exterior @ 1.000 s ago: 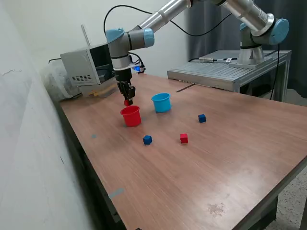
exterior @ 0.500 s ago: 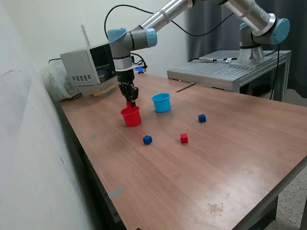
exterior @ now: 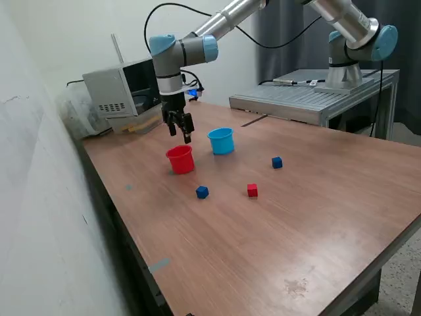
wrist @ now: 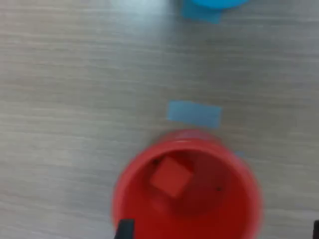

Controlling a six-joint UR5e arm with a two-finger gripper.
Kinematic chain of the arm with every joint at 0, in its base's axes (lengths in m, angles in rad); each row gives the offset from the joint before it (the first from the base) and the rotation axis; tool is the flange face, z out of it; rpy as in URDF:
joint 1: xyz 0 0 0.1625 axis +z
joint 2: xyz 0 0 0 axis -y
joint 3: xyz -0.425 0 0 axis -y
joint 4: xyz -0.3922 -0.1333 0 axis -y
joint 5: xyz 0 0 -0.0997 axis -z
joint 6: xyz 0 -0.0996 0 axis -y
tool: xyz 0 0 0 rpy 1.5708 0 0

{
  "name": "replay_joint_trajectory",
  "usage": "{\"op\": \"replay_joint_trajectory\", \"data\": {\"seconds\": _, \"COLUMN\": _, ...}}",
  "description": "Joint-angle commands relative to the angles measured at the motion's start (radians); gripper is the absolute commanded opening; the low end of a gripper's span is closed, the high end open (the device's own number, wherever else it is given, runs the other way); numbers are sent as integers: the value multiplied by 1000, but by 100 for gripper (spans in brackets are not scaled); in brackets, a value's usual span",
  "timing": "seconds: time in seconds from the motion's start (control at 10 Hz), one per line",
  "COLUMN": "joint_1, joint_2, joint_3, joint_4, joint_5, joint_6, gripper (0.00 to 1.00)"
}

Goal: Place red objects in the red bin, and blue objects in the blue bin.

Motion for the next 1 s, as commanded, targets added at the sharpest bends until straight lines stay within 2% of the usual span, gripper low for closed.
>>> {"op": "replay_joint_trajectory", "data": {"seconds": 0.0, "joint_1": 96, "joint_2": -82, "joint_3": 76, "joint_4": 25, "joint_5": 0, "joint_6": 10, "gripper": 100}}
{"op": "replay_joint_trajectory", "data": {"seconds": 0.1, "joint_1": 148, "joint_2": -108, "joint_3": 99, "joint_4": 75, "joint_5": 3, "joint_6": 13, "gripper": 100}}
{"op": "replay_joint_trajectory", "data": {"seconds": 0.3, "joint_1": 224, "joint_2": -122, "joint_3": 113, "joint_4": 88, "joint_5": 6, "joint_6": -13, "gripper": 100}}
{"op": "replay_joint_trajectory", "data": {"seconds": 0.4, "joint_1": 228, "joint_2": -122, "joint_3": 113, "joint_4": 85, "joint_5": 10, "joint_6": -44, "gripper": 100}}
{"op": "replay_joint_trajectory", "data": {"seconds": 0.5, "joint_1": 228, "joint_2": -119, "joint_3": 102, "joint_4": 74, "joint_5": 82, "joint_6": -115, "gripper": 100}}
{"op": "replay_joint_trajectory", "data": {"seconds": 0.6, "joint_1": 228, "joint_2": -103, "joint_3": 75, "joint_4": 74, "joint_5": 87, "joint_6": -184, "gripper": 100}}
{"op": "replay_joint_trajectory", "data": {"seconds": 0.9, "joint_1": 268, "joint_2": -1, "joint_3": 10, "joint_4": 74, "joint_5": 89, "joint_6": -282, "gripper": 100}}
